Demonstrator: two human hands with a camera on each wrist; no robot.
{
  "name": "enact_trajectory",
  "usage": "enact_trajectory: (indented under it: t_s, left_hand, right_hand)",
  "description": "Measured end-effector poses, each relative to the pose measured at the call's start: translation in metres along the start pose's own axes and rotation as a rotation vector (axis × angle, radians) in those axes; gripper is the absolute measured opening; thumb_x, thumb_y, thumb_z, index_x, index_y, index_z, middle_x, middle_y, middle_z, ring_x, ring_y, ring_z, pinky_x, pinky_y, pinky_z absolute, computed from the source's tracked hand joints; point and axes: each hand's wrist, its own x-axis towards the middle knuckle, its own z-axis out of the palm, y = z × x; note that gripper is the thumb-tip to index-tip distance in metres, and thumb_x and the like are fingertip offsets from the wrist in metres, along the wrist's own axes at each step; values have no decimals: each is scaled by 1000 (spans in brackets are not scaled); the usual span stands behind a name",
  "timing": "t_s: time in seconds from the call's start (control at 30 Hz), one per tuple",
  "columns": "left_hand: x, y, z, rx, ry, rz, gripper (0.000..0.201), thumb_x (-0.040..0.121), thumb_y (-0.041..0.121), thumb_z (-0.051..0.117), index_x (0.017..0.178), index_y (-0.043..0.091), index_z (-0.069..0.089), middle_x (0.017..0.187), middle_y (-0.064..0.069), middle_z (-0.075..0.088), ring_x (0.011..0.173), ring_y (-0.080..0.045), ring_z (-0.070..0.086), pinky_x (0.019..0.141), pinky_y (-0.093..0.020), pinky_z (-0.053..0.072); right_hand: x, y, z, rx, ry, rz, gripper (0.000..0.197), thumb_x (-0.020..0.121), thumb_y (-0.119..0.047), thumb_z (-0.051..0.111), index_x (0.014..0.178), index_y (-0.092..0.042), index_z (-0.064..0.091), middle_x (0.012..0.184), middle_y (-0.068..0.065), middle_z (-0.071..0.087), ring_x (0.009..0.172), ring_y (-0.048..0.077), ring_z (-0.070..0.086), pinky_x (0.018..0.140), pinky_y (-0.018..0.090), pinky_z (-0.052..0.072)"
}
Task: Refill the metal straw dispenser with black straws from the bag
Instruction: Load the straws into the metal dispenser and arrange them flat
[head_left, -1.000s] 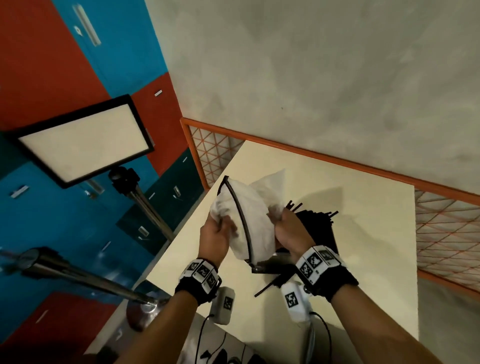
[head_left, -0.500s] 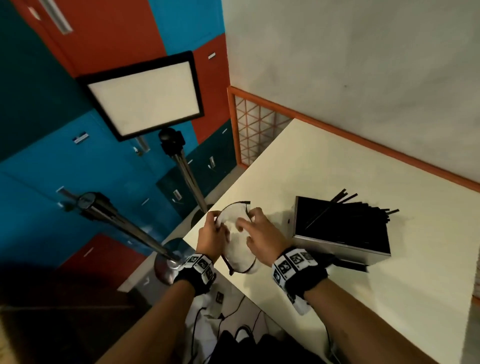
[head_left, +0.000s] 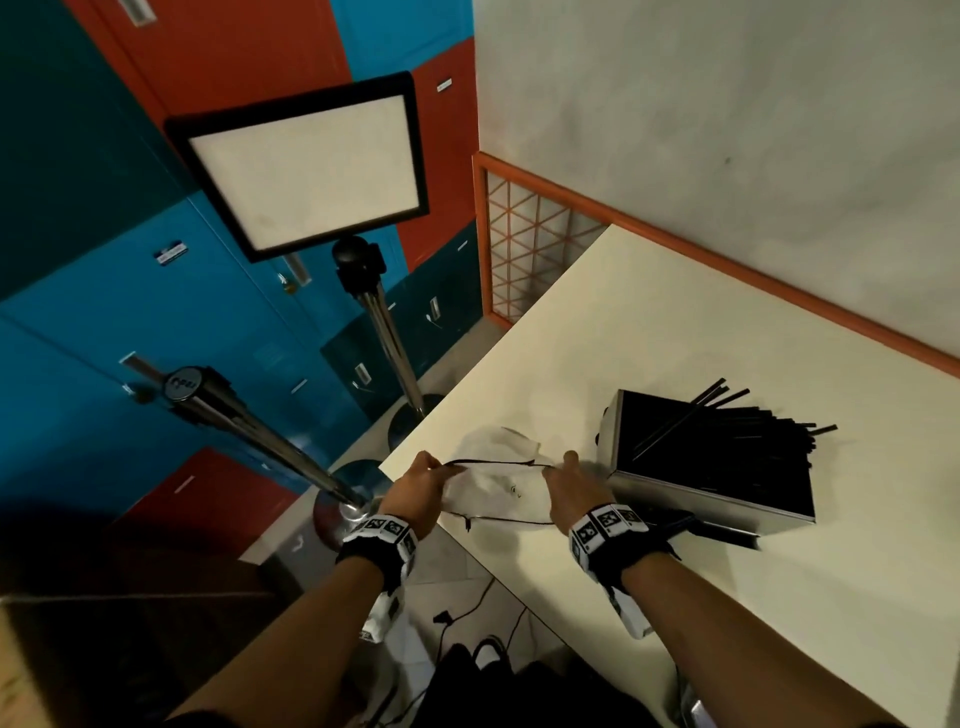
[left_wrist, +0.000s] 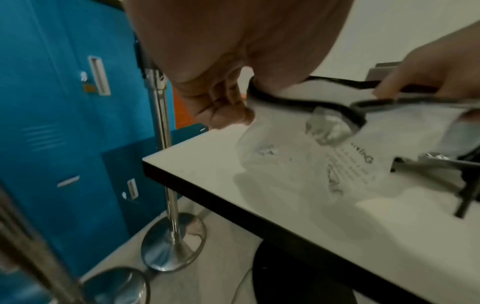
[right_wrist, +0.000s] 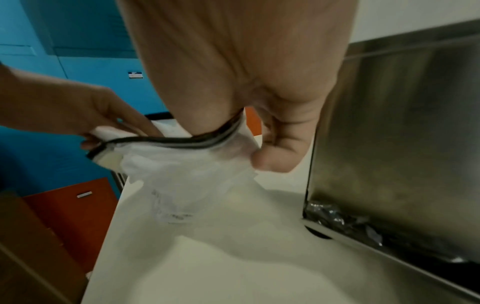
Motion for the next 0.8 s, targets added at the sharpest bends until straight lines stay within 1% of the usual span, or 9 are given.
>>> enact_trajectory:
  t_s: [0.07, 0.13, 0.2, 0.27, 0.37, 0.47, 0.53, 0.63, 0.8]
  left_hand:
    - [6, 4, 6, 6, -74, -64, 51, 101, 17, 50, 150, 29, 44, 134, -8, 42, 113, -35, 59, 100, -42, 48]
    - [12, 10, 14, 30, -138, -93, 58, 98, 20, 55, 152, 25, 38, 139, -11, 38, 119, -36, 56, 103, -43, 47]
    - [21, 15, 25, 28, -171, -85, 60, 94, 26, 61, 150, 22, 40, 140, -11, 35, 122, -36, 53, 105, -44, 45]
    - [23, 21, 30, 7, -203, -92, 53, 93, 31, 62, 142, 19, 46, 137, -10, 34, 120, -36, 53, 103, -45, 46]
    - [29, 26, 36, 23, -220, -106, 48, 92, 36, 64, 133, 15, 51, 134, -9, 34, 116, -36, 54, 100, -46, 47]
    - [31, 24, 38, 72, -218, -97, 59, 89, 38, 68, 142, 25, 46, 137, -8, 32, 121, -35, 48, 101, -48, 48]
    - [32, 22, 36, 109, -201, -104, 59, 87, 38, 69, 141, 34, 46, 136, -7, 31, 121, -35, 46, 97, -50, 51]
    - [36, 22, 34, 131, -181, -148, 54, 86, 40, 71, 136, 38, 51, 136, -6, 31, 120, -34, 44, 94, -48, 52]
    - [41, 36, 36, 7, -144, -141, 52, 91, 38, 65, 141, 43, 52, 151, -6, 25, 133, -35, 40, 105, -51, 46]
  right_hand:
    - [-2, -3, 2, -57, 15, 0, 34, 88, -13, 53, 122, -17, 59, 126, 10, 38, 112, 32, 50, 93, 44, 44]
    - [-1, -7, 9, -8, 78, -86, 38, 88, -26, 55, 125, -23, 57, 136, 10, 30, 126, 35, 38, 100, 50, 41]
    - [0, -12, 15, 79, 134, -252, 48, 87, -38, 57, 134, -32, 49, 151, 7, 20, 136, 32, 25, 104, 54, 37]
    - [0, -19, 20, 91, 119, -366, 55, 87, -44, 58, 139, -40, 39, 158, 2, 12, 142, 30, 16, 109, 58, 29]
    - [8, -23, 33, 45, -76, -306, 60, 91, -43, 56, 145, -40, 30, 162, -1, 5, 147, 34, 6, 114, 61, 18]
    - [17, -19, 47, -36, -192, -216, 62, 93, -38, 53, 149, -34, 27, 162, 0, 5, 146, 36, 7, 113, 62, 19]
    - [19, -11, 56, -30, -216, -138, 63, 94, -30, 51, 151, -32, 24, 162, -2, 2, 146, 36, 8, 112, 62, 20]
    - [19, 0, 63, 1, -191, -75, 65, 92, -21, 51, 151, -29, 26, 163, -5, 0, 145, 37, 11, 113, 63, 19]
    - [14, 5, 52, 86, -151, -49, 58, 91, -34, 53, 146, -24, 36, 161, 12, 9, 142, 39, 19, 113, 55, 26]
